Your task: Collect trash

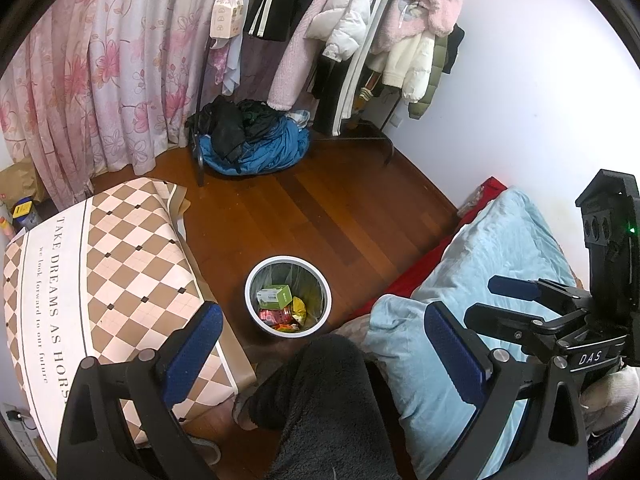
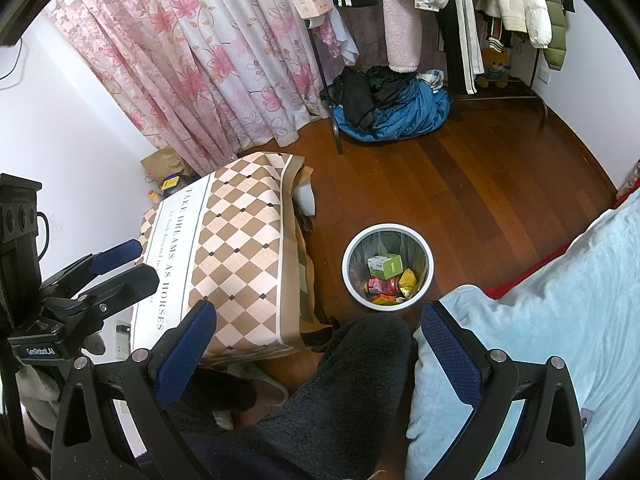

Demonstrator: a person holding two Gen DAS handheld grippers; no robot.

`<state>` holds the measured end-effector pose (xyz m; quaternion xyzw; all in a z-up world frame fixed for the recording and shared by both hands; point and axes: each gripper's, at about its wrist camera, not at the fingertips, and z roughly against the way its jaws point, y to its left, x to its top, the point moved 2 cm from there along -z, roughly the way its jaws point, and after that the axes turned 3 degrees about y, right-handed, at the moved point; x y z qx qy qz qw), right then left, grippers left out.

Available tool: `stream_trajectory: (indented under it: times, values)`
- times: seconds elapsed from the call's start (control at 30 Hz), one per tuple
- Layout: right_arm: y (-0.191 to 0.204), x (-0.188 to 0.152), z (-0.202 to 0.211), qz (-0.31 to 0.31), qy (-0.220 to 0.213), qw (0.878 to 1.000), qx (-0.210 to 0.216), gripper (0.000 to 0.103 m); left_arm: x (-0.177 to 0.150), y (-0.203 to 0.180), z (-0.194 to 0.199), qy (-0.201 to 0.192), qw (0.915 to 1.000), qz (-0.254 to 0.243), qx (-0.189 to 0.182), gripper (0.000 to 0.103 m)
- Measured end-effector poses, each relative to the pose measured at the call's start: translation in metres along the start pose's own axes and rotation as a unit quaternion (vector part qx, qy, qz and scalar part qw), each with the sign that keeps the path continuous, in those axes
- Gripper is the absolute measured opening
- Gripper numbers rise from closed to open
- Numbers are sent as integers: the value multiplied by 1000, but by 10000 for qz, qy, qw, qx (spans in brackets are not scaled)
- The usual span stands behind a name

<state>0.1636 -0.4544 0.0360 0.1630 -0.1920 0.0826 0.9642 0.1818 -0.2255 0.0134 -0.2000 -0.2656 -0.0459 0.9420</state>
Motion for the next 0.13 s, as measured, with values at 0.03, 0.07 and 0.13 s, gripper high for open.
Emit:
stream_trajectory:
  times: [0.03, 0.07, 0.13]
  values:
    - [0, 0, 0, 10, -3, 10000, -11, 103, 1, 0, 1, 6, 10000, -1, -29, 103]
    - [0, 0, 0, 7, -1, 10000, -3, 103, 2, 0, 2, 9, 10000, -1, -47, 103]
    - [0, 0, -1, 10, -3, 10000, -15, 103, 5, -1, 3, 1, 10000, -13, -38, 103]
